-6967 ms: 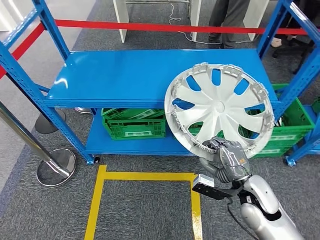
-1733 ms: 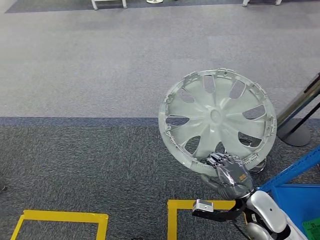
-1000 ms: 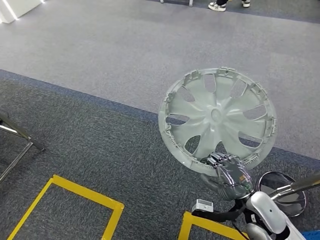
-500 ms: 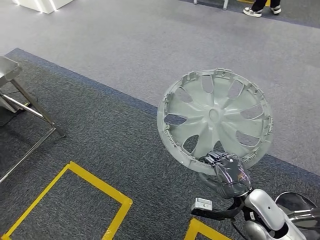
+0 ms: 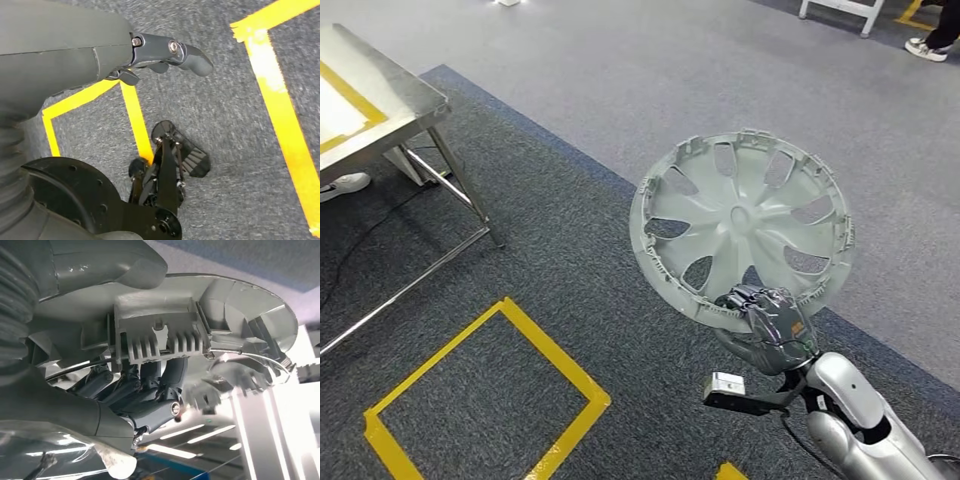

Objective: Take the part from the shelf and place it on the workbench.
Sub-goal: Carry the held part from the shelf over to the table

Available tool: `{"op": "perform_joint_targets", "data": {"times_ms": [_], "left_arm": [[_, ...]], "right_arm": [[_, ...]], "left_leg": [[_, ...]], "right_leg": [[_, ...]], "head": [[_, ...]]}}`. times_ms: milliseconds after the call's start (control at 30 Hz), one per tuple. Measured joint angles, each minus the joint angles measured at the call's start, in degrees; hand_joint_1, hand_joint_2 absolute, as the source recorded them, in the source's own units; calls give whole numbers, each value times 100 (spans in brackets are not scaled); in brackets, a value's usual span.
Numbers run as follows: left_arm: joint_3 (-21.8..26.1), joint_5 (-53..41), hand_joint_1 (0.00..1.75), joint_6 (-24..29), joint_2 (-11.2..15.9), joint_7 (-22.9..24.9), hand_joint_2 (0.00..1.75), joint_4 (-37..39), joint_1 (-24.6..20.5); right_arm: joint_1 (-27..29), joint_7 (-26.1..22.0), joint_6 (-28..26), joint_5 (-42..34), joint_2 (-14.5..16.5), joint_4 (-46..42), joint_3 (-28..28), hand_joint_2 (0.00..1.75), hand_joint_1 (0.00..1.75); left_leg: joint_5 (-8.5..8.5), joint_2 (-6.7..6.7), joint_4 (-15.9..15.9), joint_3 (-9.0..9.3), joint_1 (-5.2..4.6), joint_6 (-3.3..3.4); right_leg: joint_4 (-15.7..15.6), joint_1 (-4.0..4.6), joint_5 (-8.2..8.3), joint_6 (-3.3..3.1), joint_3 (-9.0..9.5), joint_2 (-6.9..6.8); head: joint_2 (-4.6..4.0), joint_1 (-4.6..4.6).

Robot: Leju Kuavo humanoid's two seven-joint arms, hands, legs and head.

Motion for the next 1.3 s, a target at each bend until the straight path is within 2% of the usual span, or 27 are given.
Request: {"op": "perform_joint_targets", "data": {"times_ms": [33,100,167,233,300,333,367,400,467,500,533,600,633,667,733,800,833,867,900,933,967,1033,1100,1133,1200,1233,1300], "left_arm": [[4,-1,0,4,3,1,175,2,7],[13,-6,0,9,8,2,175,7,28],[21,-11,0,12,11,1,175,11,31],[22,-20,0,13,9,-1,175,15,17],[21,-32,0,15,9,-1,175,21,12],[20,-38,0,18,9,0,175,23,15],[20,-45,0,21,9,1,175,25,20],[20,-52,0,24,9,1,175,26,22],[20,-63,0,31,16,9,175,27,13],[20,-69,0,35,19,17,175,27,7],[20,-74,0,40,22,29,175,28,6],[20,-87,0,49,25,50,175,28,26],[20,-92,0,52,27,57,175,28,33],[20,-98,0,56,29,62,175,28,31],[20,-109,0,58,28,68,175,30,10],[20,-125,0,56,23,72,175,33,0],[20,-133,0,54,21,72,175,36,0],[20,-138,0,55,21,72,175,37,1],[20,-141,0,55,22,72,175,38,2],[20,-144,0,55,22,71,175,39,3],[20,-145,0,55,22,70,175,40,0],[20,-146,0,55,24,68,175,42,-1],[20,-149,0,57,38,67,175,45,15],[20,-152,0,60,45,67,175,49,24],[20,-161,0,63,58,69,175,53,16],[20,-163,0,63,54,70,175,55,5],[20,-165,0,63,55,72,175,55,-7]], "right_arm": [[-5,-7,-3,0,0,22,8,175,175],[-18,-25,-11,-7,1,42,25,175,175],[-35,-41,-25,-19,3,50,37,175,175],[-38,-67,-47,-23,4,55,37,175,175],[-39,-99,-65,-23,3,62,41,175,175],[-40,-113,-72,-23,3,65,44,175,175],[-41,-123,-79,-24,4,66,50,175,175],[-41,-129,-84,-25,5,66,57,175,175],[-41,-138,-100,-27,5,67,69,175,175],[-47,-140,-113,-28,5,67,73,175,175],[-56,-145,-127,-28,4,68,77,175,175],[-91,-152,-143,-31,5,67,86,175,175],[-110,-156,-145,-32,6,68,90,175,175],[-127,-158,-150,-33,6,69,92,175,175],[-144,-166,-164,-31,5,75,92,175,175],[-142,-184,-175,-29,4,81,98,175,175],[-139,-196,-180,-28,4,83,107,175,175],[-137,-208,-185,-29,4,83,115,175,175],[-136,-215,-192,-30,4,83,122,175,175],[-138,-221,-205,-32,4,84,127,175,175],[-140,-225,-222,-31,4,83,128,175,175],[-140,-241,-257,-22,4,82,132,175,175],[-149,-261,-279,-8,5,81,140,175,175],[-160,-270,-285,-4,6,81,145,175,175],[-181,-284,-299,1,7,81,155,175,175],[-186,-291,-307,2,6,82,159,175,175],[-188,-311,-317,3,5,83,169,175,175]], "left_leg": [[9,-64,11,-29,7,-22],[1,-125,24,-52,27,-64],[-145,118,270,-159,20,-127],[-432,465,915,-473,36,-187],[-599,583,1504,-788,71,-214],[-537,600,1547,-824,79,-214],[-372,621,1370,-752,80,-200],[-144,684,1017,-589,68,-168],[116,909,332,-262,-2,-90],[140,993,141,-179,-38,-57],[101,1013,74,-157,-67,-36],[107,903,-17,-126,-57,6],[122,836,-69,-89,-37,31],[137,772,-118,-52,-14,56],[145,636,-155,-12,8,95],[131,490,-154,2,8,115],[123,408,-153,15,7,118],[114,324,-150,32,7,115],[101,238,-144,52,8,108],[85,157,-136,66,9,94],[68,81,-115,62,6,75],[61,-45,-92,30,18,21],[62,-139,-91,11,39,-38],[33,-79,-60,1,30,-68],[-172,230,277,-149,22,-134],[-340,417,618,-314,32,-168],[-617,574,1358,-686,91,-228]], "right_leg": [[-35,4,-31,-22,36,11],[-67,14,-38,-78,79,-113],[-94,16,-53,-150,141,-262],[-103,35,-89,-203,195,-425],[-103,52,-130,-217,237,-585],[-103,56,-152,-215,264,-659],[-103,61,-177,-210,300,-732],[-105,65,-207,-199,342,-803],[-112,88,-265,-153,407,-938],[-121,99,-284,-125,423,-1002],[-139,111,-295,-95,436,-1064],[-186,115,-321,-41,477,-1149],[-162,108,-360,-18,479,-1076],[-22,102,-441,-1,414,-933],[599,91,-694,20,69,-590],[1270,94,-858,38,-380,-469],[1366,94,-789,42,-506,-455],[1236,92,-608,40,-517,-444],[906,85,-347,34,-421,-405],[513,72,-115,20,-275,-299],[163,54,32,3,-120,-191],[-156,47,95,-38,50,-57],[-196,53,90,-93,103,-155],[-217,45,90,-131,131,-219],[-257,26,79,-205,192,-369],[-261,32,63,-229,214,-444],[-261,38,29,-242,248,-595]], "head": [[0,-3],[0,-5],[0,-44],[0,-81],[0,-82],[0,-83],[0,-85],[0,-85],[0,-80],[0,-74],[0,-73],[1,-76],[0,-74],[0,-63],[-1,-25],[0,-5],[0,-4],[0,-2],[0,2],[0,2],[0,1],[0,-2],[0,0],[0,-9],[0,-50],[0,-71],[0,-81]]}}
